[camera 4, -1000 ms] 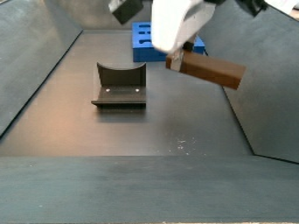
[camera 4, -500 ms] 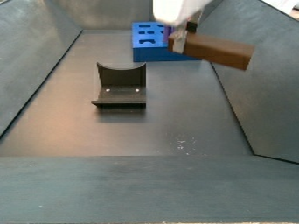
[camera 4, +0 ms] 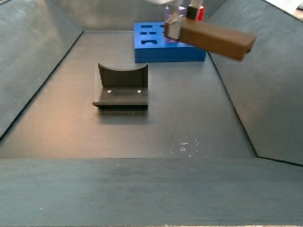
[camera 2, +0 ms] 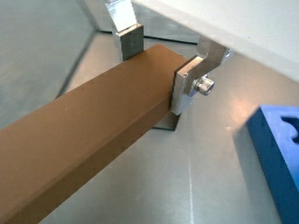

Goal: Pick up the arch object. Move up. Place the arch object on the fixture. Regrasp the arch object. Rotate the arch object. Move to above the board. Insert the arch object.
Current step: Place the arch object on the fixture.

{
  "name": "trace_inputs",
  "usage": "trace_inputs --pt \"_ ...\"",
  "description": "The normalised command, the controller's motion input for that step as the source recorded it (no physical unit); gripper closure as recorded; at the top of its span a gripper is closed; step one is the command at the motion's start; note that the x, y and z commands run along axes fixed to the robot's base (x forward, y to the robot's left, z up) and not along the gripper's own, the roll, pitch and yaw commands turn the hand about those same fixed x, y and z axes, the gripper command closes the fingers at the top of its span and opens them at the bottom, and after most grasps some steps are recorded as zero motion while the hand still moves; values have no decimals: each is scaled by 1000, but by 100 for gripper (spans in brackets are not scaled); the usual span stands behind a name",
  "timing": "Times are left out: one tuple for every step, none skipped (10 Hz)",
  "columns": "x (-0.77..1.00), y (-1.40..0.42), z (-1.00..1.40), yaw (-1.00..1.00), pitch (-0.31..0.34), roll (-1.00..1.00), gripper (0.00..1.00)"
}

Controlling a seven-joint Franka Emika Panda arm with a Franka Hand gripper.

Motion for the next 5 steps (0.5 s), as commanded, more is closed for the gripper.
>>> trace_inputs --pt "1000 -34 -93 -1000 9 68 100" --pt "1000 -32 -88 -1000 11 76 100" --pt "1000 -24 -81 -1000 16 89 100" --pt "1000 -22 -78 -1000 20 98 100" --pt "1000 -15 -67 -1000 26 109 100"
